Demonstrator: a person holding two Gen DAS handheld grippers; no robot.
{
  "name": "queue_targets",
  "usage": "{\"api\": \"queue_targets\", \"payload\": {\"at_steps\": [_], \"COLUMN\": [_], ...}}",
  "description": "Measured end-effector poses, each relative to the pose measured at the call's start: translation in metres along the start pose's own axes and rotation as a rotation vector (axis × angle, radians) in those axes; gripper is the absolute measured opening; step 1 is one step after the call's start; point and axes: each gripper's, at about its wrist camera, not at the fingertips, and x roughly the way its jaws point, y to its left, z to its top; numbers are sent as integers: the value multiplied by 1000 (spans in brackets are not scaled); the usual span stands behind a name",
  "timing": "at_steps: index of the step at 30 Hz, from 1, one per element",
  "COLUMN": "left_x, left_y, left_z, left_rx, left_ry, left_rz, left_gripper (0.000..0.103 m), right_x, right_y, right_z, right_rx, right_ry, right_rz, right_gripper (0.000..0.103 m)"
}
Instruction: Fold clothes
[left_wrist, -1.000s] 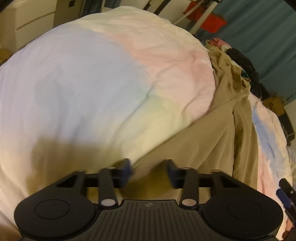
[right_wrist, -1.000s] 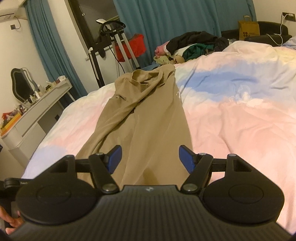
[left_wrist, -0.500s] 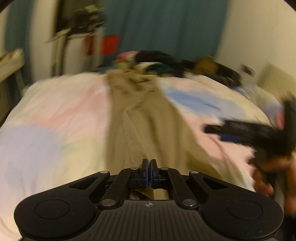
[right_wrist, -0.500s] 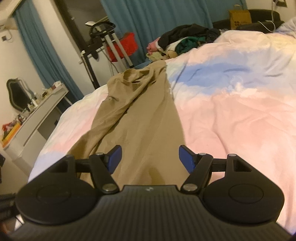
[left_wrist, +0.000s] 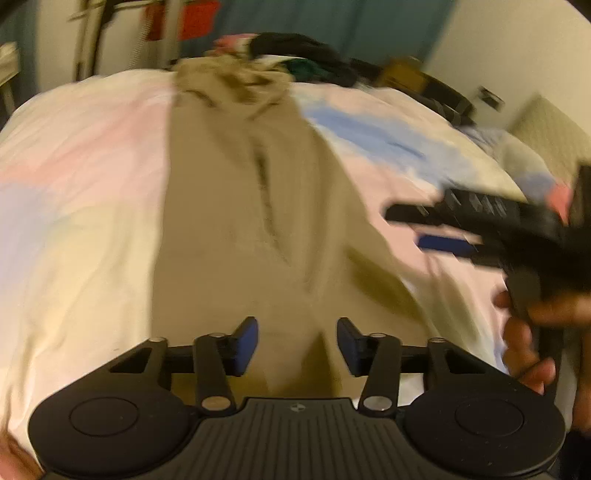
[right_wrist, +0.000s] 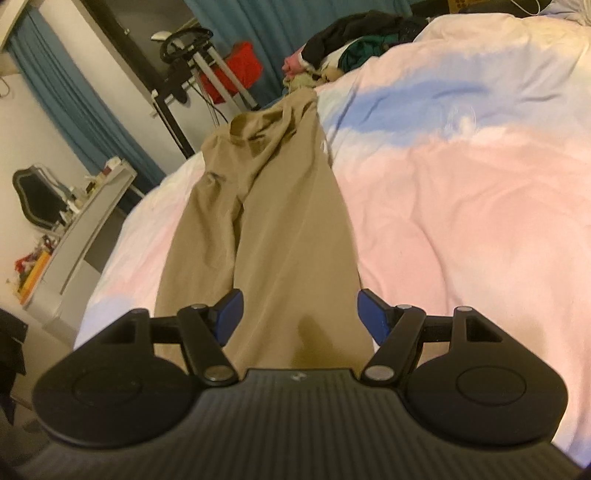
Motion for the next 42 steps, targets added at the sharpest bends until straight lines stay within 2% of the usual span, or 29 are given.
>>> {"api": "queue_targets", "payload": {"at_steps": [5,10,11,12,14,17,20,23,26,30,31,32,33,38,40,41,42], "left_x": [6,-5,-4,-2,3,18,26,33,46,57,60,61,63,62,60,58,56], "left_y": [29,78,89,102,128,154,154,147,141,143,141,139,138,136,134,134,133], "left_z": [9,14,16,14,9,2,4,6,-3,-9,-9,-9,-9,-9,-9,-8,-8], "left_rx": [-117,-312,-361,-425,-557,-709,-710,-683,-712,-753,-747,-739,-730,-733,-720,-713,-702], "left_ry": [5,-73,-83,-73,-50,3,18,29,82,119,123,128,133,150,159,162,160], "left_rz": [23,33,37,28,7,-88,-182,-227,-265,-263,-260,-256,-252,-244,-242,-239,-237], "left_gripper": [58,70,70,70,69,65,62,58,53,51,51,49,44,37,29,24,14], "right_x": [7,5,4,4,4,5,7,10,7,2,4,5,9,9,7,4,0], "right_y": [-9,-24,-29,-34,-46,-62,-72,-79,-77,-69,-64,-58,-51,-22,-17,-15,-13], "right_z": [-6,-13,-15,-17,-23,-30,-35,-46,-54,-56,-56,-57,-59,-61,-61,-61,-60], "right_rx": [27,97,120,149,224,324,412,518,566,545,523,493,453,291,266,254,245], "right_ry": [39,72,80,88,107,131,155,203,228,246,260,281,312,373,376,375,368], "right_rz": [-1,0,-4,-6,-7,-7,30,129,188,175,168,157,144,92,71,67,66], "right_gripper": [71,70,67,63,63,55,54,54,54,52,48,35,29,27,22,17,12]}}
